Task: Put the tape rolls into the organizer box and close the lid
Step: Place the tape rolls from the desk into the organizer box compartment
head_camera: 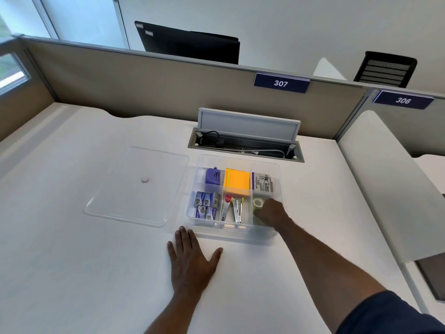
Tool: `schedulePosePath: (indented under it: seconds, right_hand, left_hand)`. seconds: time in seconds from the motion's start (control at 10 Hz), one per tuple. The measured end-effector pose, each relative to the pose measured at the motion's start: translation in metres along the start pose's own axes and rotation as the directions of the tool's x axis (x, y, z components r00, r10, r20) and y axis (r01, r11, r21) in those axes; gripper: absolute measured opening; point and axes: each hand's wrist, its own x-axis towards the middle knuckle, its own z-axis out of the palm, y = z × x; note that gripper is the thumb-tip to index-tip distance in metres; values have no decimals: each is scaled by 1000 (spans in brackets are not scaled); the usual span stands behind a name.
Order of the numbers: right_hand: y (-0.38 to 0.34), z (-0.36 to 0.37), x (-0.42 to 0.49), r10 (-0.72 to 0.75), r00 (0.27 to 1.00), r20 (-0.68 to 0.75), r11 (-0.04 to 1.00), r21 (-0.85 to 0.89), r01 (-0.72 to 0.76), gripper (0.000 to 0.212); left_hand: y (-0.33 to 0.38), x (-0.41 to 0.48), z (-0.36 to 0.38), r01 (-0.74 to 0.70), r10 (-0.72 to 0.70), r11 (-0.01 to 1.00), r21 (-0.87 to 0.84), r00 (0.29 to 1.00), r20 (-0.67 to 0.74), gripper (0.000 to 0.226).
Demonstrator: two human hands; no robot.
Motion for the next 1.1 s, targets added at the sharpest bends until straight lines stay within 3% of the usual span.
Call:
schedulePosePath:
  seconds: [0.5, 1.1]
  right_hand:
    - [7, -2, -2, -5, 1000, -13, 995, -103, 4, 27]
    - [6, -3, -9, 4, 998, -69, 996, -84, -10, 28]
  left_hand:
    - [0, 0, 1, 1, -1, 1000, 2, 1000, -1, 104]
    - [-1, 0, 0, -1, 1, 1000, -5, 1000, 10, 104]
